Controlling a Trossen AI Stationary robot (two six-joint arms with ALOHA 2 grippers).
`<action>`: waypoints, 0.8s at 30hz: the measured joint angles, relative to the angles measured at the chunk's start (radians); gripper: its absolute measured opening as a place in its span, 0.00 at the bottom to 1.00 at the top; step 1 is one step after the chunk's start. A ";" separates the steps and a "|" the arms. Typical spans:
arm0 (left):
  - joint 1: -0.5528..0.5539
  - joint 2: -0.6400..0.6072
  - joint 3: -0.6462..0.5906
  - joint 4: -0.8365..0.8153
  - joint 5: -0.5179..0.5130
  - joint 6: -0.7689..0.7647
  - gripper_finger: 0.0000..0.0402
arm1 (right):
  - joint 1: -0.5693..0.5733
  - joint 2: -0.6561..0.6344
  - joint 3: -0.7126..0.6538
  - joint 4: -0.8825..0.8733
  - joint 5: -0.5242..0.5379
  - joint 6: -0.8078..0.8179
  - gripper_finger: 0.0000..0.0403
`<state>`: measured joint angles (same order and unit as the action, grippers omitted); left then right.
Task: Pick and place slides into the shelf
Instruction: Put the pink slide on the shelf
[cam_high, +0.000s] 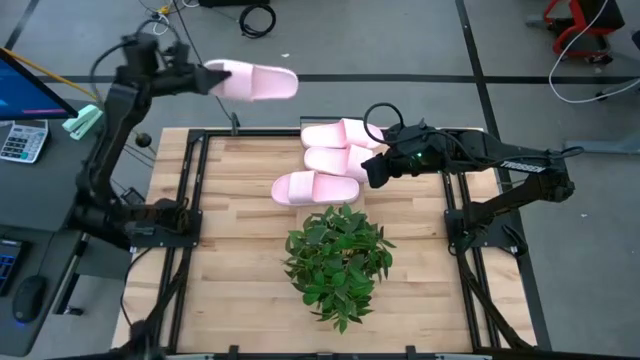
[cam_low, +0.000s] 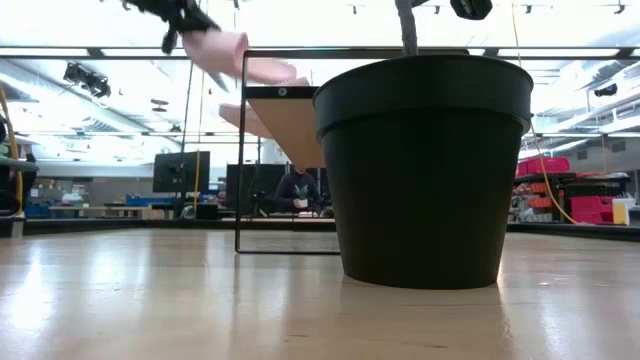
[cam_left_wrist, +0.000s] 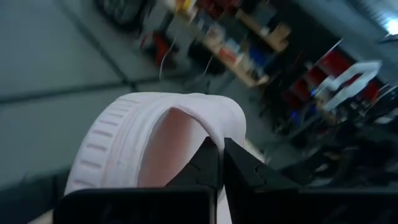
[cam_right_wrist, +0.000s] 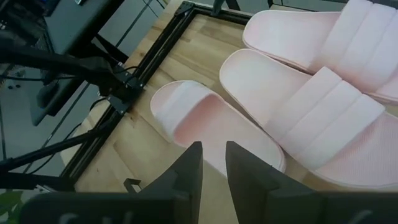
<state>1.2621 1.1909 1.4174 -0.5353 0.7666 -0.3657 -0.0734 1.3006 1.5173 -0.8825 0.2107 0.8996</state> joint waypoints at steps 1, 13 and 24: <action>-0.004 -0.025 0.000 0.026 -0.002 -0.027 0.03 | 0.000 0.000 0.000 0.000 -0.001 -0.004 0.19; -0.287 -0.235 0.000 -0.036 -0.213 -0.281 0.03 | 0.000 -0.005 0.000 -0.001 -0.100 -0.056 0.19; -0.623 -0.261 -0.002 -0.247 -0.515 -0.438 0.03 | 0.025 -0.068 0.000 0.009 -0.107 -0.221 0.19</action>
<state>0.6392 0.9298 1.4155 -0.7821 0.2520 -0.8037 -0.0481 1.2329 1.5169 -0.8731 0.1041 0.6788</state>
